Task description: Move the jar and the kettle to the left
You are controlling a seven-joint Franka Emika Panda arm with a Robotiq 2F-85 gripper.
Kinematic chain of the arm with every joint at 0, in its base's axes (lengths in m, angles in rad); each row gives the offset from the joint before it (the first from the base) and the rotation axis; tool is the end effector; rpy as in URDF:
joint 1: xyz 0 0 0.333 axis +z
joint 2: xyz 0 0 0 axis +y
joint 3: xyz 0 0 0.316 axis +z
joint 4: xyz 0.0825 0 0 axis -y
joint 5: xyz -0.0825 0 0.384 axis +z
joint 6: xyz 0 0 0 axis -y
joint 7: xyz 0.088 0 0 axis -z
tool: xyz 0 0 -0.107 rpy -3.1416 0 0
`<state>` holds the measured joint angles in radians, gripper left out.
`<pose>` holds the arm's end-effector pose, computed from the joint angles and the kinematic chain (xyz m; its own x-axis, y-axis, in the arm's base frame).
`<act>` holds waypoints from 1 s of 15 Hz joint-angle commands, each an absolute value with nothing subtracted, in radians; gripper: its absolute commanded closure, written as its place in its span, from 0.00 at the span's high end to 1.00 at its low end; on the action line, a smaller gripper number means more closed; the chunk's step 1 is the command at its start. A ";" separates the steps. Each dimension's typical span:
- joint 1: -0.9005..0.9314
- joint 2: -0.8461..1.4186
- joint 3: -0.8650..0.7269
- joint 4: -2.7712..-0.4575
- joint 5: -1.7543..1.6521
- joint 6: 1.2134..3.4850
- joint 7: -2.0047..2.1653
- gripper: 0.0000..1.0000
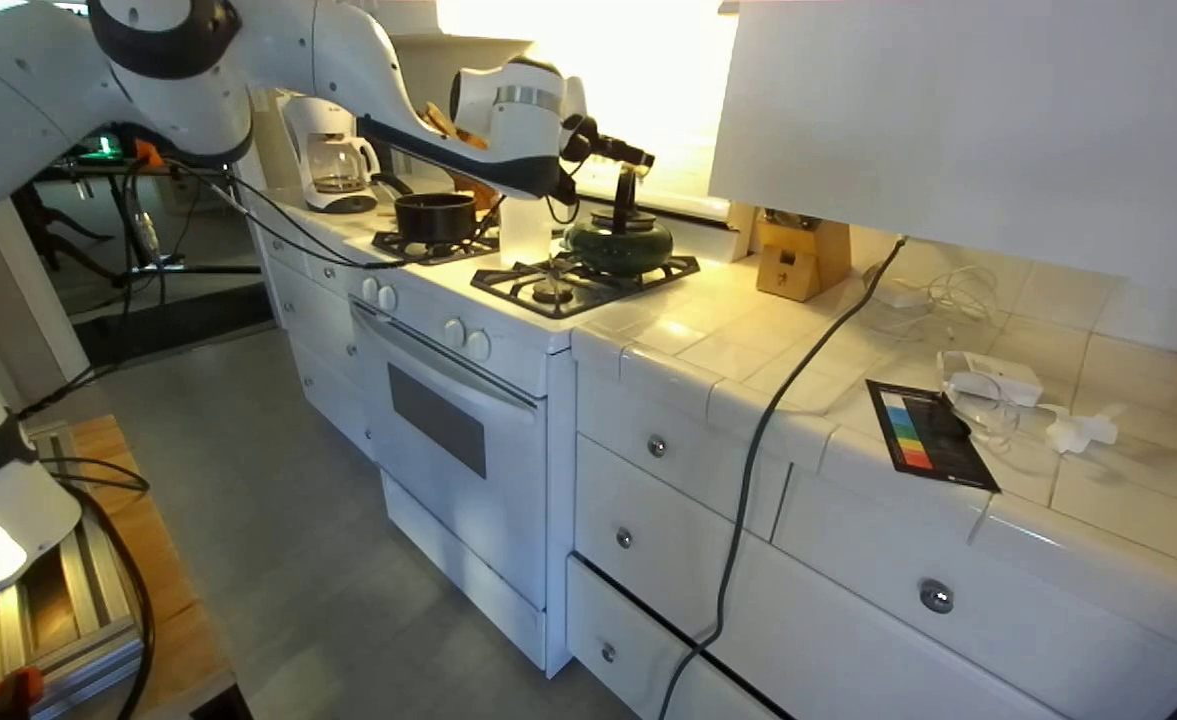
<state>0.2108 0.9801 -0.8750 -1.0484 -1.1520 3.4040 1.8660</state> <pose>0.7791 -0.0962 0.4102 0.2221 -0.1295 0.9664 -0.2843 -0.9567 -0.0629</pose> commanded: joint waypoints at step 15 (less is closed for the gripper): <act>0.234 0.378 -0.707 -1.922 -1.607 3.264 1.736 1.00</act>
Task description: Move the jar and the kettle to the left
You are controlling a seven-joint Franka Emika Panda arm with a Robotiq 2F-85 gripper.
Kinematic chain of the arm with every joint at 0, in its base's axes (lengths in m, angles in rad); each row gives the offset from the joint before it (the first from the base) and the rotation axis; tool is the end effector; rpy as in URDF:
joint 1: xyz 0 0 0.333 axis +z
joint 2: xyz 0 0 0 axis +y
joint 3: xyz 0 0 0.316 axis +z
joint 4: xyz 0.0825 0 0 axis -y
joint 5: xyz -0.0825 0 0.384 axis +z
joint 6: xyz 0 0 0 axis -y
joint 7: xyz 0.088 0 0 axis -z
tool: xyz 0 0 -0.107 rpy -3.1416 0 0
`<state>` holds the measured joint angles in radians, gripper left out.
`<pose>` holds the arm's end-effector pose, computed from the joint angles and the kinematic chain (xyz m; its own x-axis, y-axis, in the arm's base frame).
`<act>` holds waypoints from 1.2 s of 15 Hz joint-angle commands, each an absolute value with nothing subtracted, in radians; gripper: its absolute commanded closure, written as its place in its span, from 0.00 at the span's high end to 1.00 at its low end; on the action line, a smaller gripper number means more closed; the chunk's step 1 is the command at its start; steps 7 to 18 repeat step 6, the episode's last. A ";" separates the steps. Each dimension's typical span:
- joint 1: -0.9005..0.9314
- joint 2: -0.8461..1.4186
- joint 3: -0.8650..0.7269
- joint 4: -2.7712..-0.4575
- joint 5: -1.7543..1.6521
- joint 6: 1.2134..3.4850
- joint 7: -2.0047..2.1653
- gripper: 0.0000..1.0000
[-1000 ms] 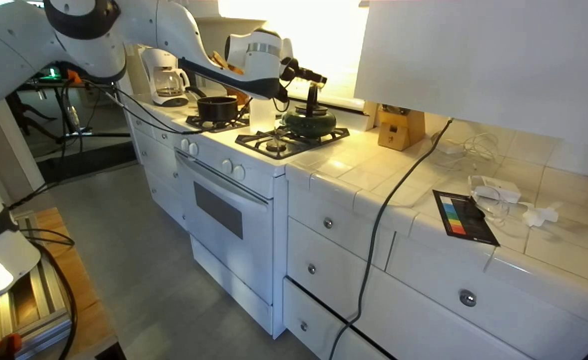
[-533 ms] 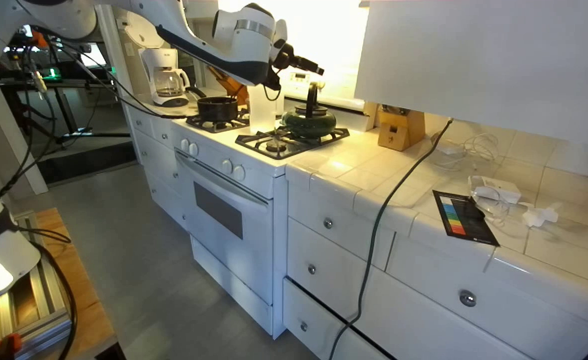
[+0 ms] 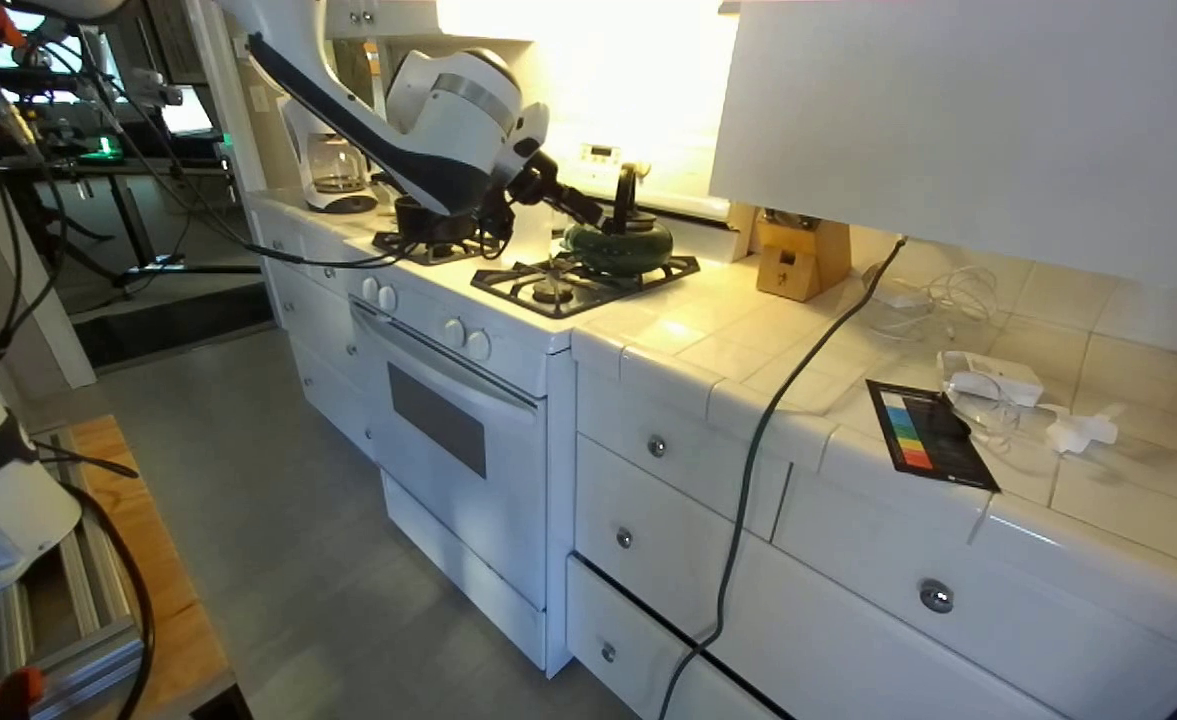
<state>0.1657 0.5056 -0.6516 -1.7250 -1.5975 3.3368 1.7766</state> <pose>0.6369 -0.1522 0.3674 0.5428 -0.1667 0.8232 -0.3509 -0.9355 0.0419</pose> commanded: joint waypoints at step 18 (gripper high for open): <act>0.233 0.365 -0.724 -1.991 -1.496 3.194 1.616 1.00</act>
